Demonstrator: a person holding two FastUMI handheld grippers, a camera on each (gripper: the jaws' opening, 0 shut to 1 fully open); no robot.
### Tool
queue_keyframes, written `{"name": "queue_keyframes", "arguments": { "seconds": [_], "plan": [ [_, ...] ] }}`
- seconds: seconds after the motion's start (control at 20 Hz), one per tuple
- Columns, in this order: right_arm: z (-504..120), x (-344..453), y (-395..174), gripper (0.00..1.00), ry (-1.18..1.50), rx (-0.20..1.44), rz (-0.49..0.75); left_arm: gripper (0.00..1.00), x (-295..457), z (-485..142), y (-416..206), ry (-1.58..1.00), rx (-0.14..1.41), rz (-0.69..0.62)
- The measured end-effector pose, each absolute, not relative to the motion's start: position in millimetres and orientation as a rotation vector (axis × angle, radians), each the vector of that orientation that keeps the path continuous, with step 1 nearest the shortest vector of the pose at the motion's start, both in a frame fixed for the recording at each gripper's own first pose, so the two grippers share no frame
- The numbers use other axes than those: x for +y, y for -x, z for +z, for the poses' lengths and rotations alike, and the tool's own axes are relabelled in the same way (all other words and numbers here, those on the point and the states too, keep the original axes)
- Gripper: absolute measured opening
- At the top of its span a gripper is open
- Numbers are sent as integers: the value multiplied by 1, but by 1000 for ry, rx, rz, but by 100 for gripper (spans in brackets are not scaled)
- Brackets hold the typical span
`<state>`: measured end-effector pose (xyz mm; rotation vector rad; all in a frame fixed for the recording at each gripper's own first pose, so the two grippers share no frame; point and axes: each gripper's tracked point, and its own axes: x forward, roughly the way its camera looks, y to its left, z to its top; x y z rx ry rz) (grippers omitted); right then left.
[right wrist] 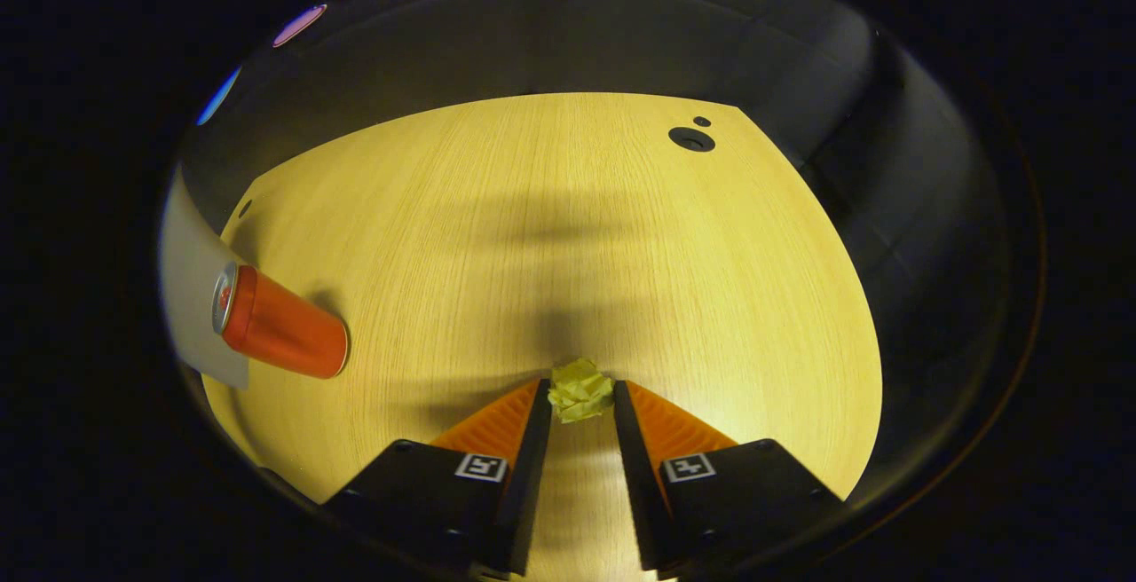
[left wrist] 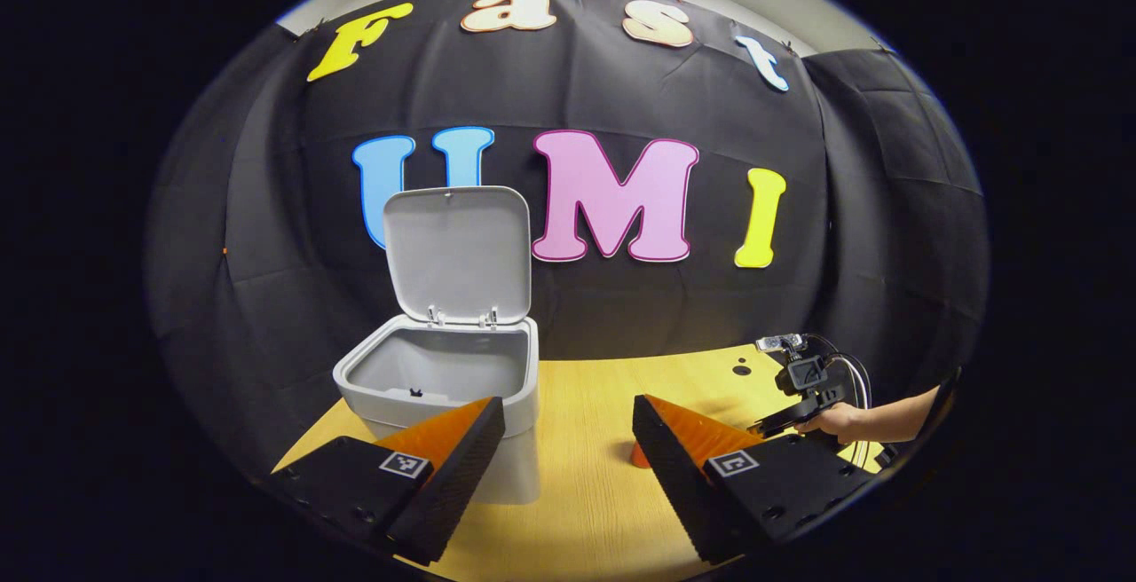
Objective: Press the lid of the desktop garbage bin to open it, pick up the crumpled paper on the desktop and throw it into the bin, then pick up the pop can on the desktop and drop it into the bin, and finally close the garbage bin lid.
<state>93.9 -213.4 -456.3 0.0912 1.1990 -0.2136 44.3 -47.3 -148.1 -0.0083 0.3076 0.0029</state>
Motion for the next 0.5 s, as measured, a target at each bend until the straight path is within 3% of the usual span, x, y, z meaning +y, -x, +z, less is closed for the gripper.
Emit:
{"name": "queue_keyframes", "arguments": {
  "seconds": [0.05,0.1,0.5],
  "plan": [
    [-452,-212,-95,29,-90,1186,-209,98,-49,-147,-44,14,305,-5],
    [-447,-211,-98,43,-88,1170,-206,98,-51,-148,-43,18,301,-13],
    [-355,-189,-121,43,-102,992,-114,98,-47,-143,-33,9,272,-27]
  ]
}}
